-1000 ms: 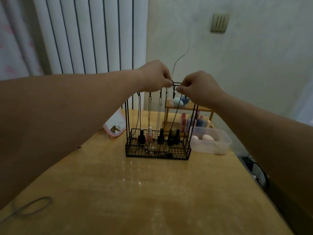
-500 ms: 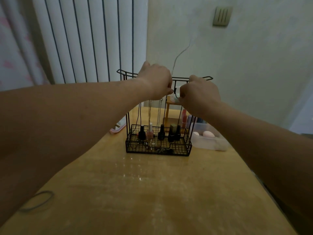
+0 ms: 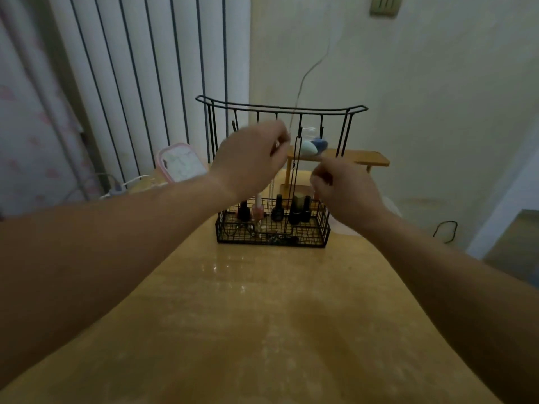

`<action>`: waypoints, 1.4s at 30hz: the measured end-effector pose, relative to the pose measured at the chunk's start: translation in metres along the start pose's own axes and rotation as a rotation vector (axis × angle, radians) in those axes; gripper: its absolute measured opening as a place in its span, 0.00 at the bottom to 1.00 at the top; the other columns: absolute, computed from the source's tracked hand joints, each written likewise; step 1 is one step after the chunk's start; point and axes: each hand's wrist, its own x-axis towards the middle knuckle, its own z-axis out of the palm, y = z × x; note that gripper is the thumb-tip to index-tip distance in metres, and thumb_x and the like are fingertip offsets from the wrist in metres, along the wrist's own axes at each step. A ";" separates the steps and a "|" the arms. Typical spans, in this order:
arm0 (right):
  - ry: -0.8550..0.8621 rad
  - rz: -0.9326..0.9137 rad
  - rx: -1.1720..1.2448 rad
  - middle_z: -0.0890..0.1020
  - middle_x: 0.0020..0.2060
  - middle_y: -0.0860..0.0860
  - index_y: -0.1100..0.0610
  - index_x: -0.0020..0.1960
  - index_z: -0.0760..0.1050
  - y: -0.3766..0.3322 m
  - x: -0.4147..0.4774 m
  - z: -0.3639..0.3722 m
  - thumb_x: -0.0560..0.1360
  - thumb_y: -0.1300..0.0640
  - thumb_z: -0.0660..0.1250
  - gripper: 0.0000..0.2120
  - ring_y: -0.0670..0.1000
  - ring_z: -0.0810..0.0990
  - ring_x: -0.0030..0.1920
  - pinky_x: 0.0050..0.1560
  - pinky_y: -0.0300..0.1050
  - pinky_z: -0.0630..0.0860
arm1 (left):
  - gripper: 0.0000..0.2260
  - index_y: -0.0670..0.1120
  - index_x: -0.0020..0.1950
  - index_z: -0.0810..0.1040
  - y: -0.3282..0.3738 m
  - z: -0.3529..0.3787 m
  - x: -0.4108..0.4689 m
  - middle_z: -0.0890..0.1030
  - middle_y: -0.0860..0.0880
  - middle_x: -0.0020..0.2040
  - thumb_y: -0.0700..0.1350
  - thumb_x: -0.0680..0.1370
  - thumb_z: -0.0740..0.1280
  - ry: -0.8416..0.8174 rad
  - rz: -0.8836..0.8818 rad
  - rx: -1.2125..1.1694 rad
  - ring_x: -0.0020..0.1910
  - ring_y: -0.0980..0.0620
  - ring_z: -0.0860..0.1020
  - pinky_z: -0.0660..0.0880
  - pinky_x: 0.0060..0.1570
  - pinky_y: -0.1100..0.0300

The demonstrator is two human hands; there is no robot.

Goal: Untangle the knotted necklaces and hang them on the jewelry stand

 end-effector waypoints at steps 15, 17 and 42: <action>-0.284 0.267 0.371 0.81 0.39 0.46 0.54 0.49 0.81 -0.007 0.028 0.053 0.84 0.56 0.66 0.07 0.44 0.79 0.41 0.41 0.40 0.72 | 0.11 0.53 0.42 0.80 0.001 0.120 -0.045 0.85 0.42 0.49 0.46 0.83 0.63 -0.397 -0.645 -0.329 0.57 0.35 0.81 0.76 0.62 0.34; -0.239 0.283 0.387 0.82 0.40 0.48 0.56 0.51 0.82 -0.007 0.033 0.049 0.83 0.57 0.66 0.07 0.46 0.80 0.42 0.43 0.41 0.75 | 0.10 0.48 0.48 0.83 0.007 0.122 -0.039 0.85 0.44 0.44 0.46 0.83 0.64 -0.378 -0.634 -0.346 0.50 0.39 0.83 0.78 0.58 0.39; -0.057 0.406 0.297 0.81 0.46 0.44 0.52 0.57 0.81 0.002 -0.038 0.078 0.83 0.53 0.67 0.06 0.45 0.80 0.49 0.47 0.41 0.76 | 0.08 0.54 0.61 0.79 -0.003 0.082 -0.113 0.82 0.55 0.53 0.50 0.84 0.63 -0.257 -0.580 -0.143 0.46 0.55 0.79 0.78 0.43 0.56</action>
